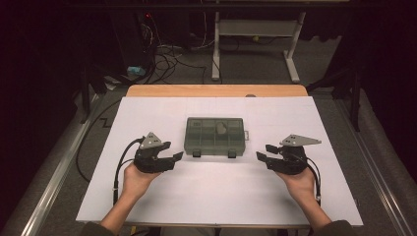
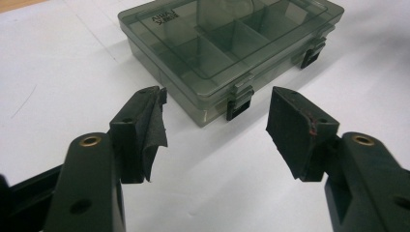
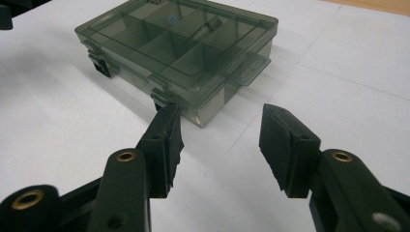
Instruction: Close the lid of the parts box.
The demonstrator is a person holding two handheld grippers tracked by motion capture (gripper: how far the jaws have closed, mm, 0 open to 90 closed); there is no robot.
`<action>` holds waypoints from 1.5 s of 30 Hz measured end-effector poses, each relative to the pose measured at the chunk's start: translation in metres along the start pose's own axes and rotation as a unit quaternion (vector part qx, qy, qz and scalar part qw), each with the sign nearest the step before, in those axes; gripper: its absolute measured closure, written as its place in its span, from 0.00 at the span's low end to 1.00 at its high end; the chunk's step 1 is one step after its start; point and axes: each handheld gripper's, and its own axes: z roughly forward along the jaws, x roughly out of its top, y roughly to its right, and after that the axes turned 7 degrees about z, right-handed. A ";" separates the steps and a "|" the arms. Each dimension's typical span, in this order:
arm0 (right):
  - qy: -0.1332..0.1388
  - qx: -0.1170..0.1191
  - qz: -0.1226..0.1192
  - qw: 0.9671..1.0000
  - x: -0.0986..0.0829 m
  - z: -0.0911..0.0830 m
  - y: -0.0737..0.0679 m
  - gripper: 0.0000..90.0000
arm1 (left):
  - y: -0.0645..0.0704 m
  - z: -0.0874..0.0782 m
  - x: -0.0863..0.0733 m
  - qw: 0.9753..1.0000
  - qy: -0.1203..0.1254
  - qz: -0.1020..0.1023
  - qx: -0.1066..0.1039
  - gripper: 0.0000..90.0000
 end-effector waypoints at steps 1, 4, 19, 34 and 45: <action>0.001 0.000 -0.001 1.000 -0.001 -0.001 0.000 0.56 | 0.000 -0.001 -0.001 1.000 0.002 0.000 0.001 0.42; 0.004 -0.001 -0.006 1.000 -0.004 -0.003 -0.001 0.56 | -0.001 -0.003 -0.003 1.000 0.008 -0.003 0.002 0.42; 0.009 -0.002 -0.008 1.000 -0.017 -0.016 -0.001 0.54 | -0.001 -0.015 -0.018 1.000 0.015 -0.010 0.010 0.43; 0.018 0.004 0.013 1.000 -0.032 -0.028 0.006 0.52 | 0.000 -0.021 -0.023 1.000 0.022 -0.014 0.013 0.42; 0.028 0.001 0.009 1.000 -0.039 -0.038 0.005 0.50 | 0.001 -0.024 -0.028 0.999 0.023 -0.016 0.015 0.41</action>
